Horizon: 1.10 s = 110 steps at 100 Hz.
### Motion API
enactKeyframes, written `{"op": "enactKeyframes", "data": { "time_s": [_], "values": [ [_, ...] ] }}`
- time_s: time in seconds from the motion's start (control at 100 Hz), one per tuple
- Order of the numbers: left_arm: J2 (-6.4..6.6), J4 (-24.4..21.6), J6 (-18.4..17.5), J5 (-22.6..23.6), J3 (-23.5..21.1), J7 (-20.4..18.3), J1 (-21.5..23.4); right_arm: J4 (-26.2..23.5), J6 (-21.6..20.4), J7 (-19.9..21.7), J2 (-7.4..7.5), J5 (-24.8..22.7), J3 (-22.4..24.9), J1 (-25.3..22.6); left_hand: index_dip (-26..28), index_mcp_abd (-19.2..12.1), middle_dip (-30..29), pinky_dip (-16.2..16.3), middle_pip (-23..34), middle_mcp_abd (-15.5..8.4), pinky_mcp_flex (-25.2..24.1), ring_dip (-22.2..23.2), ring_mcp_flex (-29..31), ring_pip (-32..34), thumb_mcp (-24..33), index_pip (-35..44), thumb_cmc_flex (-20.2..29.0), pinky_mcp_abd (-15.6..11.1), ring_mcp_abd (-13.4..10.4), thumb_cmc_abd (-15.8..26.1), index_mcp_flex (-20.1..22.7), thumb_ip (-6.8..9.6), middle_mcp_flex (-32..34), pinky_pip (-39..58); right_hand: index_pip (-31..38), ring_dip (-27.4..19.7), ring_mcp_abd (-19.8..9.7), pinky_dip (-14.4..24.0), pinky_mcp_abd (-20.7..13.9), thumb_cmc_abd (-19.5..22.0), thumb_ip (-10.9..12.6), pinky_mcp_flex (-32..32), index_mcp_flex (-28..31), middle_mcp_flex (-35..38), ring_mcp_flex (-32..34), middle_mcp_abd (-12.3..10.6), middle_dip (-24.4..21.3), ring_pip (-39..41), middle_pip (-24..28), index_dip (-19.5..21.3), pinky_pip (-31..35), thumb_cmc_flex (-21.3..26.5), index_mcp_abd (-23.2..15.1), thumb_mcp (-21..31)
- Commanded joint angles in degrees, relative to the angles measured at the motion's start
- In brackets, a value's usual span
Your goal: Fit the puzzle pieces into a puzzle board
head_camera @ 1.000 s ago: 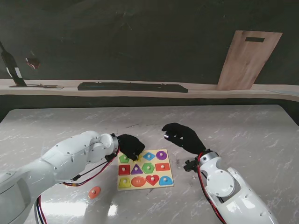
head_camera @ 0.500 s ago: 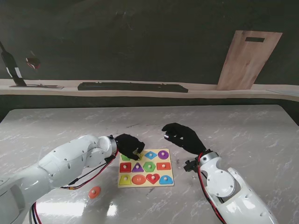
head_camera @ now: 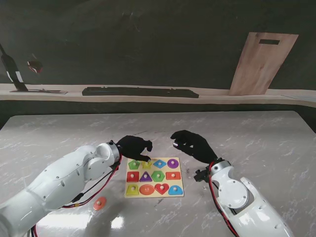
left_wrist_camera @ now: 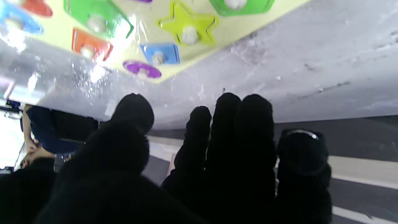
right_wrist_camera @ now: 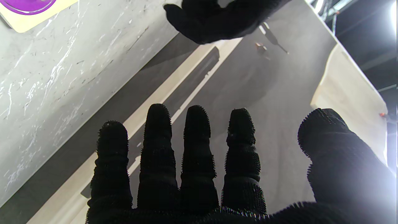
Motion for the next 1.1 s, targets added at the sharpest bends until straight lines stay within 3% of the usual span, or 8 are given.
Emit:
{"op": "enactKeyframes", "data": {
  "time_s": [0.0,0.09,0.19,0.37,0.58,0.79,0.89,1.09],
  "values": [
    [1.38,-2.05,0.23,0.57,-1.98,0.81,2.19,0.21,-0.08,0.34,-0.12,0.05,-0.61,0.04,-0.31,-0.66,-1.39,0.60,-2.14,2.15,-3.03,0.25,-2.65,-2.37,-2.29,-0.99,0.99,-0.55,2.52,1.83,0.13,2.56,-2.46,-1.83,-1.05,0.52,0.30,0.35,0.52,1.56,1.13,-0.59,1.12,1.31,0.96,0.17,0.32,0.39,0.30,0.56,0.98,0.61,-1.78,-1.09],
    [2.24,-5.67,-0.07,2.82,-7.47,1.41,6.14,0.46,0.03,0.30,-0.13,-0.14,-0.99,0.30,-2.62,-1.00,-5.90,3.31,-7.51,3.25,-10.26,0.68,-8.79,-8.69,-5.02,-4.29,1.79,1.51,4.54,3.02,0.21,2.54,-6.85,-9.62,-1.05,0.52,0.36,0.35,0.52,1.56,1.13,-0.58,1.06,1.30,0.91,0.20,0.32,0.39,0.32,0.56,0.99,0.54,-1.78,-1.11],
    [3.06,-9.30,-1.40,6.10,-13.40,2.83,10.49,0.57,0.26,-0.05,-0.16,-0.78,-1.29,0.46,-4.26,-0.86,-9.65,3.29,-12.58,3.85,-17.16,-0.48,-15.34,-14.94,-8.02,-7.67,2.12,1.83,5.41,4.59,-0.76,2.53,-11.81,-15.58,-1.04,0.53,0.28,0.36,0.49,1.51,1.13,-0.55,1.02,1.27,0.97,0.11,0.34,0.43,0.36,0.57,1.01,0.58,-1.68,-1.10],
    [3.98,-16.60,-2.43,9.23,-23.42,2.79,18.74,0.86,0.80,-1.67,-0.38,-2.43,-1.97,0.75,-6.13,-0.23,-13.79,2.91,-17.17,4.14,-21.98,-2.37,-19.62,-20.44,-12.56,-11.58,2.68,1.88,5.68,5.54,-1.06,2.51,-15.43,-19.26,-0.95,0.56,0.22,0.38,0.48,1.43,1.15,-0.48,1.01,1.17,1.00,0.06,0.36,0.51,0.47,0.61,1.09,0.64,-1.69,-0.97],
    [4.33,-22.56,-5.00,7.77,-32.31,-0.32,27.34,1.62,1.12,-2.87,-0.41,-4.87,-3.03,1.57,-7.37,-0.41,-16.32,2.80,-19.74,3.76,-23.19,-3.04,-20.47,-22.37,-15.10,-13.80,2.96,1.77,5.44,5.29,0.47,2.37,-16.18,-20.17,-0.74,0.65,0.14,0.42,0.46,1.40,1.16,-0.35,0.90,1.18,1.15,-0.02,0.46,0.76,0.82,0.69,1.22,0.56,-1.60,-0.68],
    [4.55,-25.26,-8.14,9.66,-37.88,1.46,34.65,1.57,1.94,-4.67,-0.52,-7.00,-3.08,1.61,-7.47,-0.68,-16.14,3.09,-19.14,3.16,-21.72,-2.17,-19.59,-21.52,-14.45,-14.13,3.46,1.16,4.52,3.83,1.82,2.50,-15.18,-19.24,-0.59,0.83,0.16,0.42,0.48,1.33,1.16,-0.25,0.98,1.10,1.27,0.06,0.44,1.18,0.97,0.70,1.35,0.38,-1.40,-0.31],
    [4.70,-27.46,-7.11,10.43,-40.13,0.77,38.34,1.42,2.62,-5.21,-0.53,-7.84,-3.16,1.55,-7.06,-0.15,-15.19,3.19,-18.44,3.45,-20.98,-0.47,-18.96,-21.23,-9.36,-13.97,1.67,1.30,4.91,1.99,3.22,2.22,-13.91,-18.69,-0.61,0.88,0.13,0.40,0.44,1.26,1.13,-0.18,0.95,1.20,1.22,0.07,0.42,1.27,1.02,0.66,1.39,0.27,-1.48,-0.20],
    [5.34,-33.86,-3.03,14.89,-44.21,-2.96,45.96,1.50,3.73,-4.60,-0.48,-7.76,-4.00,1.96,-5.49,-0.46,-12.95,3.89,-15.43,3.55,-17.72,1.08,-15.93,-17.87,-9.10,-10.69,2.48,1.43,5.45,3.15,6.63,2.13,-9.67,-16.47,-0.61,0.89,0.19,0.35,0.45,1.30,1.10,-0.26,0.83,1.15,1.14,0.06,0.37,1.34,1.04,0.62,1.37,0.16,-1.43,0.01]
  ]
}}
